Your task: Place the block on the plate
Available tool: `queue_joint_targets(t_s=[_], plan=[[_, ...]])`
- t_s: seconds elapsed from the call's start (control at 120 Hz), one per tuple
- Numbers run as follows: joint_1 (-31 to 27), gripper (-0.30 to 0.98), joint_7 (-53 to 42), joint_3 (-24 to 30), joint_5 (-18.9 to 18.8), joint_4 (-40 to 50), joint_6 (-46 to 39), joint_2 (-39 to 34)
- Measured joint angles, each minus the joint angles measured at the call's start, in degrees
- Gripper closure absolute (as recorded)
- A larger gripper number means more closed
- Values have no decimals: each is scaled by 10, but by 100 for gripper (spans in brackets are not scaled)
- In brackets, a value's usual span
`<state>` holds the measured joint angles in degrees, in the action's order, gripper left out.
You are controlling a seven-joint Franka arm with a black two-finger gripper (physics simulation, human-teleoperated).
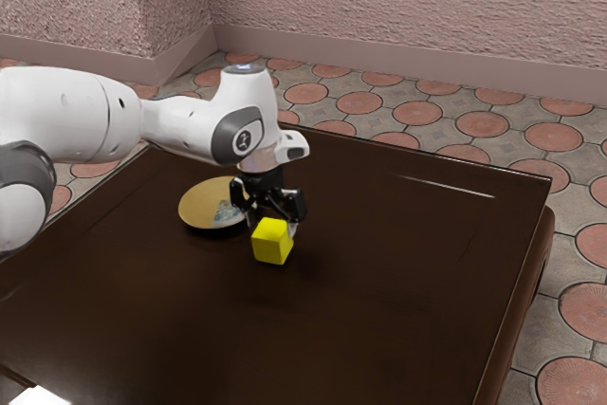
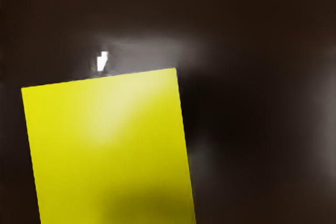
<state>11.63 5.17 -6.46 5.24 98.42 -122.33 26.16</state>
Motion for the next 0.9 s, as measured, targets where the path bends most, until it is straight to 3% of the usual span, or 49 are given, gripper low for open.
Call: queue_joint_targets(t_s=[0.575, 0.9], plan=[[-32, 0, -10, 14, -2, -67, -7, 95], [-32, 25, -14, 14, -3, -74, -9, 99]])
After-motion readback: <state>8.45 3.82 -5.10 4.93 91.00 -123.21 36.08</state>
